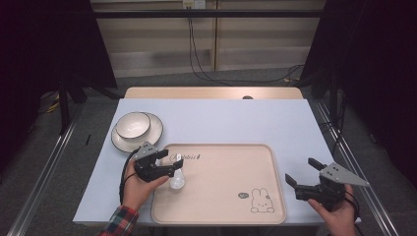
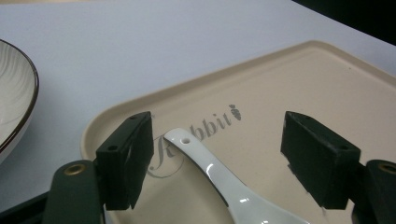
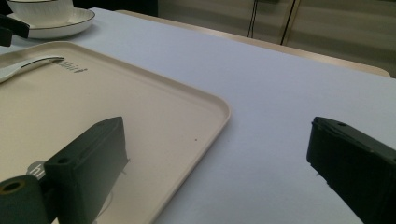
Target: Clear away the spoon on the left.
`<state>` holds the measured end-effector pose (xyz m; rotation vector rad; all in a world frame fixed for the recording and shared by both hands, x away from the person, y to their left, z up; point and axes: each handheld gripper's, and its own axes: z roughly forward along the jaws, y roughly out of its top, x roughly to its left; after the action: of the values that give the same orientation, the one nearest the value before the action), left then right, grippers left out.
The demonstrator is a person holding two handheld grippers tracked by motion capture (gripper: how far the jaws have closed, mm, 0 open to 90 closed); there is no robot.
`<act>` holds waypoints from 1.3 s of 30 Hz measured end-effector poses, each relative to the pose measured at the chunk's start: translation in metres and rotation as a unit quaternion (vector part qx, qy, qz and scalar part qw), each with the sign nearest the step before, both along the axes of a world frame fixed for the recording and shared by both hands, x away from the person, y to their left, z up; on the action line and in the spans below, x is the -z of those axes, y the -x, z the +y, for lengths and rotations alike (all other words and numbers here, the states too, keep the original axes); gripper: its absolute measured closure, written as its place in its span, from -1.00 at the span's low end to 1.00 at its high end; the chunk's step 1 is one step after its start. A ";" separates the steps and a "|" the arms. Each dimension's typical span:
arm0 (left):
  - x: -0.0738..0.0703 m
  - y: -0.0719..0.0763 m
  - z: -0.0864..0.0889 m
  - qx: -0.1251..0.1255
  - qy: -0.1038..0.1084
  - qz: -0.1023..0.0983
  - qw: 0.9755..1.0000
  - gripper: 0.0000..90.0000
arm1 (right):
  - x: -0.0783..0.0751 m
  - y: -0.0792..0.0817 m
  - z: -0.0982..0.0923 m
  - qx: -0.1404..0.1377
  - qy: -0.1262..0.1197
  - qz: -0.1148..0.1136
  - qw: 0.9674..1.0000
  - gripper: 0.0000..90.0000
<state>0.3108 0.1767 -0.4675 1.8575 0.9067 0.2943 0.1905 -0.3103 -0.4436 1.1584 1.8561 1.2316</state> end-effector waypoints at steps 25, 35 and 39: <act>-0.010 0.007 0.007 0.020 0.025 -0.048 0.998 -0.62 | 0.000 0.000 -0.003 0.003 -0.008 -0.001 1.000 -0.90; -0.014 0.009 0.006 0.036 0.039 -0.056 0.997 -0.71 | -0.001 0.001 -0.004 0.001 -0.007 0.000 1.000 -0.90; -0.015 0.011 0.007 0.039 0.030 -0.057 0.997 -0.78 | -0.001 0.001 -0.004 0.005 -0.007 -0.002 1.000 -0.90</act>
<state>0.3001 0.1833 -0.4525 1.7971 0.7557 0.3171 0.1894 -0.3146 -0.4426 1.1693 1.8391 1.2431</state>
